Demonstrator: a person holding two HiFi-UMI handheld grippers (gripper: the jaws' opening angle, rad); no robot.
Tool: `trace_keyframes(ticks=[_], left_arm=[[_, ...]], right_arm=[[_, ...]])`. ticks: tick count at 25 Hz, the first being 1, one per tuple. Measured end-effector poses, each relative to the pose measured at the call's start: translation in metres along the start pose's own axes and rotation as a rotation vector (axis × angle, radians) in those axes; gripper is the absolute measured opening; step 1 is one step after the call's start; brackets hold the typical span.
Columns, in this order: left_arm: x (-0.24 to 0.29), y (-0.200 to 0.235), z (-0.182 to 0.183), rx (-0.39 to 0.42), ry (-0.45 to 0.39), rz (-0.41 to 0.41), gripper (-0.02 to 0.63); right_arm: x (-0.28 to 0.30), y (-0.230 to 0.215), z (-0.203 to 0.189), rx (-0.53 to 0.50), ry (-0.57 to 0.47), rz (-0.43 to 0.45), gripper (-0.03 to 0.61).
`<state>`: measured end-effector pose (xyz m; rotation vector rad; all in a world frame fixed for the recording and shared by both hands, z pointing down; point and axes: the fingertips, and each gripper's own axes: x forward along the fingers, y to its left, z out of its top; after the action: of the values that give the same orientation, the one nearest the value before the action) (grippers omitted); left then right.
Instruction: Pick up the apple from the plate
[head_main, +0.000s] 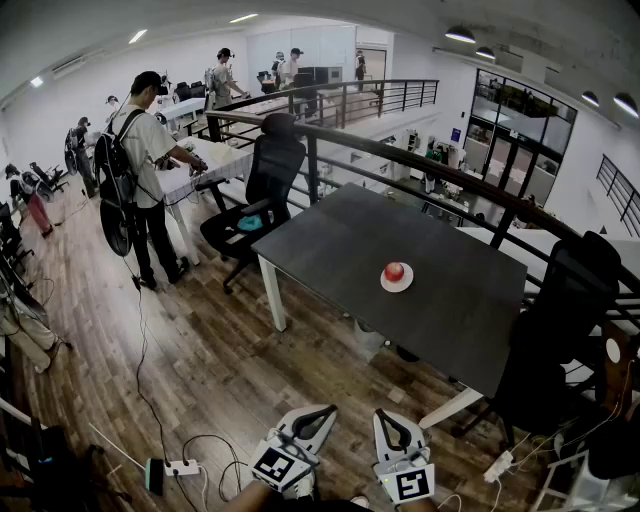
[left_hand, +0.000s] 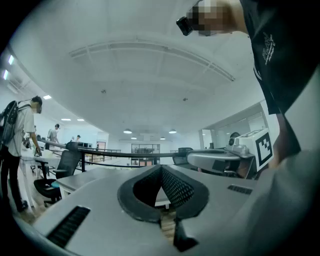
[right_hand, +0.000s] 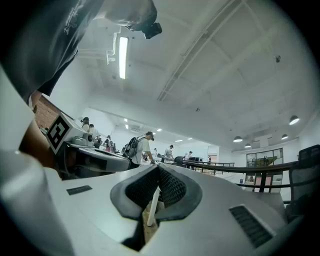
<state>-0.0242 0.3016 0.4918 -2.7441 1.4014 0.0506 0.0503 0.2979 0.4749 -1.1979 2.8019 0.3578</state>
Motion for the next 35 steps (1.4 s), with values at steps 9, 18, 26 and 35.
trace_keyframes(ticks=[9, 18, 26, 35], left_arm=[[0.030, -0.040, 0.015, 0.092, 0.016, 0.031, 0.020], [0.026, -0.026, 0.000, 0.019, 0.046, 0.103, 0.020], [0.019, 0.039, -0.005, -0.005, 0.055, 0.121, 0.020], [0.015, 0.111, -0.017, -0.041, 0.044, 0.112, 0.020]], right_arm=[[-0.035, -0.023, -0.001, 0.069, 0.011, -0.012, 0.023], [-0.027, -0.025, -0.009, 0.079, 0.026, 0.033, 0.025], [0.030, -0.010, -0.018, 0.064, 0.041, 0.012, 0.025], [0.090, 0.004, -0.029, 0.001, 0.086, -0.065, 0.023]])
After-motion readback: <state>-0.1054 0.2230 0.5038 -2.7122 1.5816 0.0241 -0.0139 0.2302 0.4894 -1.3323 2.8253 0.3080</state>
